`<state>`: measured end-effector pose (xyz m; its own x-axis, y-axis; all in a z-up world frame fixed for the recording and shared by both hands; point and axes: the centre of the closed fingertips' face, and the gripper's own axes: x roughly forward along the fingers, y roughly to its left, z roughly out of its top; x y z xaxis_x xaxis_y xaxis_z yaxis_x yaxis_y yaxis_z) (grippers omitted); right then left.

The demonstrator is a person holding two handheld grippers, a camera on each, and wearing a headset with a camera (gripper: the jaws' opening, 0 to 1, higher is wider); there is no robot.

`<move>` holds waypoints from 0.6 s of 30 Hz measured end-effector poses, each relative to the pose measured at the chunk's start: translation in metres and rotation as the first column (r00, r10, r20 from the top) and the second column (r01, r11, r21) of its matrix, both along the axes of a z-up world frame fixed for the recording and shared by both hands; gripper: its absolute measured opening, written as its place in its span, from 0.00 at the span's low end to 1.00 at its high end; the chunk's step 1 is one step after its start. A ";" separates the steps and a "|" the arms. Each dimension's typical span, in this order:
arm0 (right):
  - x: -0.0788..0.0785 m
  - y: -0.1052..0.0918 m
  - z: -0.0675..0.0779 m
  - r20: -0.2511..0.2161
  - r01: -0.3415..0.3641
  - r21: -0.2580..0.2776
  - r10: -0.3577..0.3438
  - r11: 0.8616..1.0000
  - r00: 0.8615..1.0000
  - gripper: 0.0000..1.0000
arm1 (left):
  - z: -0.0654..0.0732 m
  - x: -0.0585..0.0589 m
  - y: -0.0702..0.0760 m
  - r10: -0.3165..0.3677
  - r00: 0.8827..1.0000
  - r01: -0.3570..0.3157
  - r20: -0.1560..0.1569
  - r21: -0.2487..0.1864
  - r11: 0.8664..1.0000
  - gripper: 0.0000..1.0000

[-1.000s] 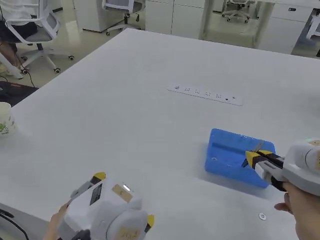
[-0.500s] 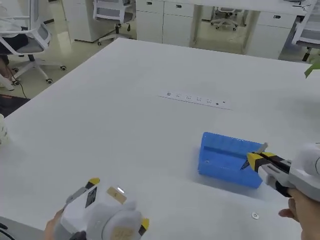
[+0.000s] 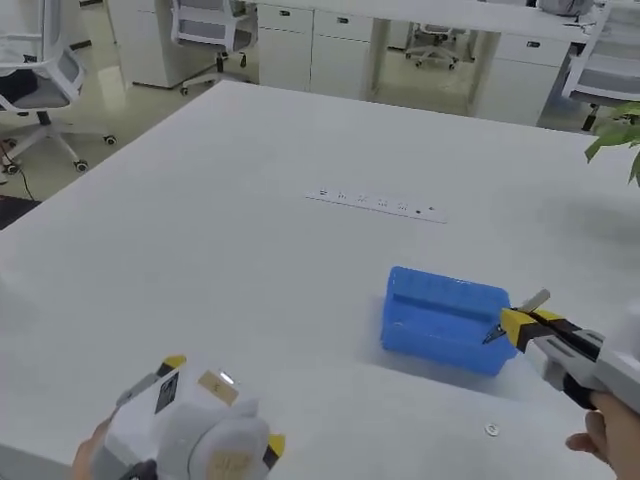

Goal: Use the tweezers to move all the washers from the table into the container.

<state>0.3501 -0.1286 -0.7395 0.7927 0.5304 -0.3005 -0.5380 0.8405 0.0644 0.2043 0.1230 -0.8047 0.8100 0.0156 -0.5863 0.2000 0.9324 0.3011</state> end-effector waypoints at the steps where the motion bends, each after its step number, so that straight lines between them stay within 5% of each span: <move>1: -0.001 -0.001 -0.001 -0.004 0.001 0.001 -0.001 1.000 1.000 0.02 | 0.000 0.000 0.000 -0.001 1.000 0.001 0.000 0.000 1.000 0.77; 7: -0.013 -0.007 -0.013 -0.039 0.020 0.005 -0.020 1.000 0.999 0.02 | -0.001 0.000 0.000 -0.001 1.000 0.001 -0.001 -0.001 1.000 0.77; 18: -0.030 -0.015 -0.052 -0.111 0.007 -0.066 -0.015 0.998 0.994 0.02 | -0.002 0.000 -0.001 -0.005 1.000 0.005 -0.009 -0.008 1.000 0.78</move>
<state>0.3198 -0.1440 -0.7919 0.7582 0.4982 -0.4207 -0.5213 0.8507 0.0680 0.2041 0.1218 -0.8065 0.8048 0.0072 -0.5936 0.2069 0.9338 0.2918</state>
